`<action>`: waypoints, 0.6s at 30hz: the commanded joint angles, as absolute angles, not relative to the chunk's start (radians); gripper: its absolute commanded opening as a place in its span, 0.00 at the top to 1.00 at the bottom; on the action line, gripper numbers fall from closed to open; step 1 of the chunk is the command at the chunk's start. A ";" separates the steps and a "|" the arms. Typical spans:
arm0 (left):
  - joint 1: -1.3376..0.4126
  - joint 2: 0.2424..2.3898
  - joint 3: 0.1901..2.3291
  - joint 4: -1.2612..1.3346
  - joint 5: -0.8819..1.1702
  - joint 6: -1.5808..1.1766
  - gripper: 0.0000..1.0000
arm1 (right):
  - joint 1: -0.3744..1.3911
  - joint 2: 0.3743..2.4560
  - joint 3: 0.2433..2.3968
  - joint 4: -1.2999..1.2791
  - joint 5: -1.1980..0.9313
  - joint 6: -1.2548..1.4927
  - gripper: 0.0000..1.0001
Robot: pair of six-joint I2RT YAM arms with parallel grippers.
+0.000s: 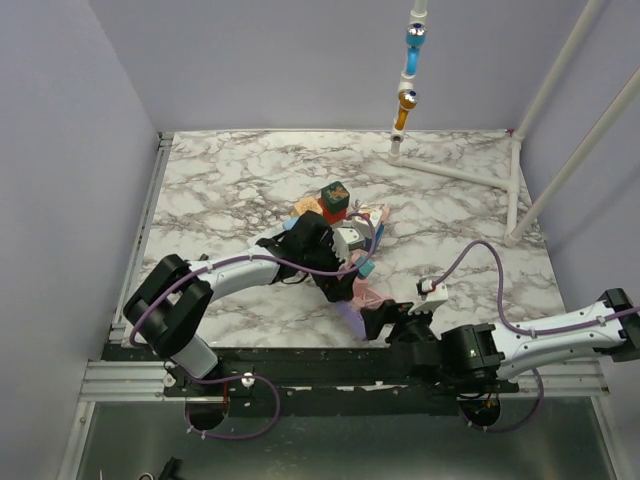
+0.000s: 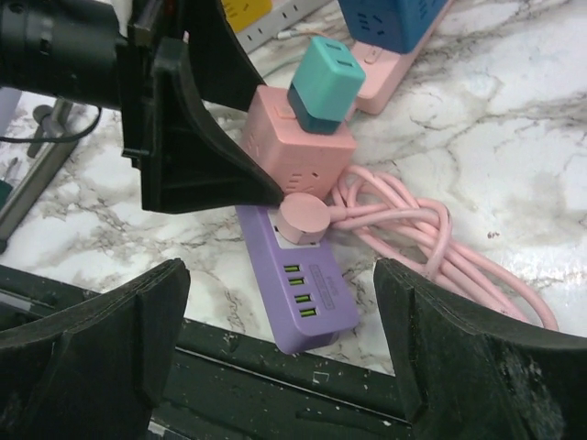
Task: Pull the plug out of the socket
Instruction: Remove the plug from the socket.
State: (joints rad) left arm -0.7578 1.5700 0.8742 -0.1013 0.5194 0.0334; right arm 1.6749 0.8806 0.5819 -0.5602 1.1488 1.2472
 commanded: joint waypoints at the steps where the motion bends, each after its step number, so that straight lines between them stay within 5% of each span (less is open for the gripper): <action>1: -0.769 1.580 0.900 -0.076 0.479 0.007 0.02 | 1.681 0.918 0.577 -0.713 1.121 1.461 0.11; 18: -0.835 1.655 0.966 -0.095 0.395 -0.032 0.01 | 1.680 0.885 0.562 -0.816 1.126 1.593 0.12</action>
State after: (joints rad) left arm -0.7971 1.6314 0.9466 -0.0921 0.4629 -0.0311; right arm 1.6749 0.9001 0.5705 -0.7639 1.1053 1.5356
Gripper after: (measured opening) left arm 0.981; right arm 0.880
